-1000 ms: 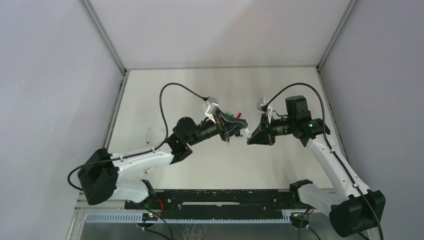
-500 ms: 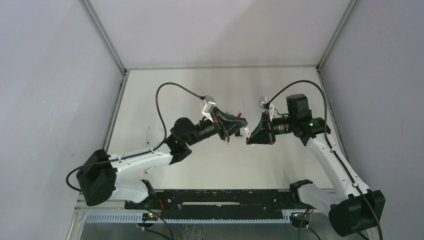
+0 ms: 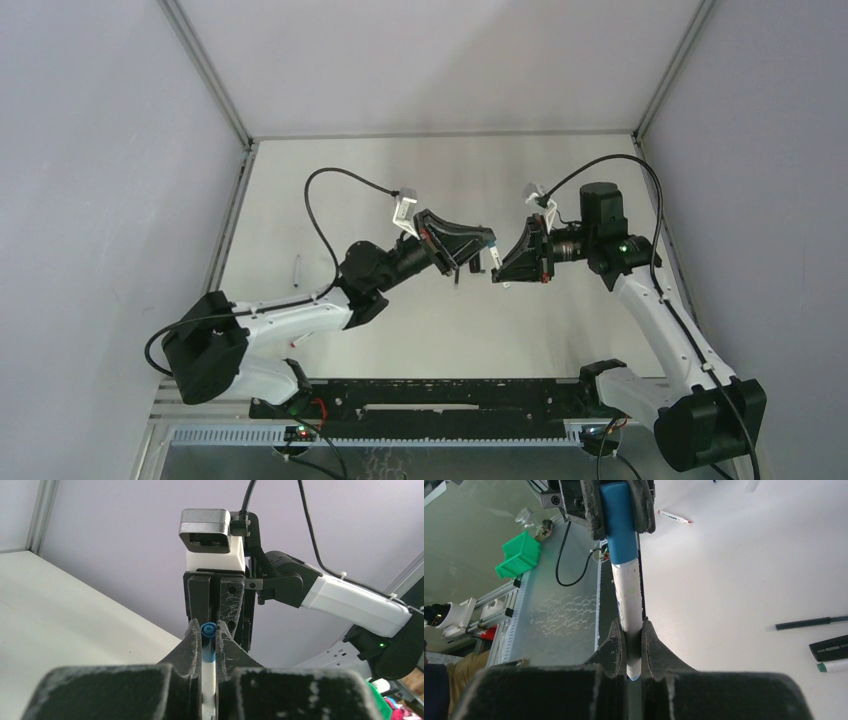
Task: Insert the pens into the pen caps
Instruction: Press the pen cap onto the pen.
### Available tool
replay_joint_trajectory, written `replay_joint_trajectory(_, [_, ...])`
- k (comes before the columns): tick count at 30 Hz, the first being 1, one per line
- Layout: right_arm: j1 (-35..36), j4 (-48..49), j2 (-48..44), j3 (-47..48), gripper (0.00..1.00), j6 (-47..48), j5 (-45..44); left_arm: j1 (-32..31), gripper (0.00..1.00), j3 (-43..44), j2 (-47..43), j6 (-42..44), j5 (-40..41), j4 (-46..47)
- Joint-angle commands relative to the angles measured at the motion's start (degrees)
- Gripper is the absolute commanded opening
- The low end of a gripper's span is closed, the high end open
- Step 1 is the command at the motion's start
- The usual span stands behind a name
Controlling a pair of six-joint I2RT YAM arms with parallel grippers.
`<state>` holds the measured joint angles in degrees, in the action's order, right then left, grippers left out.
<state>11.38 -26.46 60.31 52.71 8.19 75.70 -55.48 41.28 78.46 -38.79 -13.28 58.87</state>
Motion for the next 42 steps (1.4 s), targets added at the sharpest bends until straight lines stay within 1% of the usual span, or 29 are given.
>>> replay_joint_trajectory(1, [-3.2,10.0,1.3,11.5,0.00,4.7,-8.5,-8.9,0.00,-8.1,4.0,-7.6,-30.5,-17.1])
replay_joint_trajectory(4, [-2.4,5.3,1.7,14.7,0.00,9.9,-11.1,-8.9,0.00,-8.0,4.0,-5.5,-32.6,-22.1])
replay_joint_trajectory(6, [-1.8,3.0,1.9,16.3,0.00,12.2,-12.4,-9.1,0.00,-7.0,3.8,-2.0,-32.3,-28.8])
replay_joint_trajectory(7, [-1.7,3.1,1.9,16.4,0.00,12.0,-12.8,-9.2,0.00,-6.2,3.9,-0.1,-31.2,-33.5])
replay_joint_trajectory(8, [-1.1,3.2,1.9,16.5,0.00,11.4,-13.7,-9.4,0.00,-5.3,4.0,1.5,-30.4,-36.2])
replay_joint_trajectory(11, [0.3,4.4,2.0,16.4,0.00,10.3,-17.2,-10.9,0.00,-2.7,5.9,3.2,-29.3,-39.1])
replay_joint_trajectory(14, [0.3,7.3,2.3,16.5,0.00,7.3,-17.6,-12.8,0.00,-0.2,9.5,4.0,-29.2,-40.9])
replay_joint_trajectory(18, [-0.3,8.6,2.1,16.5,0.00,5.1,-22.2,-14.1,0.00,-0.2,10.7,4.8,-29.3,-42.7])
replay_joint_trajectory(20, [-1.9,9.6,2.2,16.4,0.00,3.5,-20.5,-14.1,0.00,-2.1,9.4,4.7,-30.0,-41.6])
replay_joint_trajectory(22, [-4.1,12.1,2.4,15.7,0.00,0.4,-14.0,-13.7,0.00,-4.4,7.7,3.2,-31.6,-38.1])
replay_joint_trajectory(24, [-5.0,13.9,2.3,14.7,0.00,-1.2,-9.6,-12.7,0.00,-6.0,6.2,2.6,-32.0,-36.8])
replay_joint_trajectory(26, [-4.6,12.8,2.3,14.0,0.00,0.3,-8.1,-11.3,0.00,-6.6,4.7,2.9,-30.9,-37.1])
replay_joint_trajectory(28, [-3.4,9.0,2.3,13.8,0.00,4.2,-7.0,-10.1,0.01,-6.3,3.3,2.8,-29.4,-37.3])
replay_joint_trajectory(30, [-0.6,3.7,2.1,13.6,0.00,10.6,-6.9,-9.3,0.05,-5.1,1.8,2.8,-25.7,-37.8])
replay_joint_trajectory(32, [2.1,-0.3,2.0,12.5,0.00,14.6,-8.3,-8.6,0.13,-3.4,0.4,2.8,-22.1,-38.7])
replay_joint_trajectory(35, [3.9,-1.1,2.0,10.0,0.00,15.7,-8.7,-8.0,0.24,-1.5,-1.9,2.0,-17.8,-38.2])
replay_joint_trajectory(39, [4.3,-3.1,2.4,8.7,0.00,17.2,-8.3,-6.9,0.47,-1.3,-6.8,0.4,-12.2,-36.9])
replay_joint_trajectory(42, [4.3,-3.9,2.2,7.6,0.00,18.2,-8.2,-5.8,0.60,-3.3,-12.3,0.4,-7.9,-36.2])
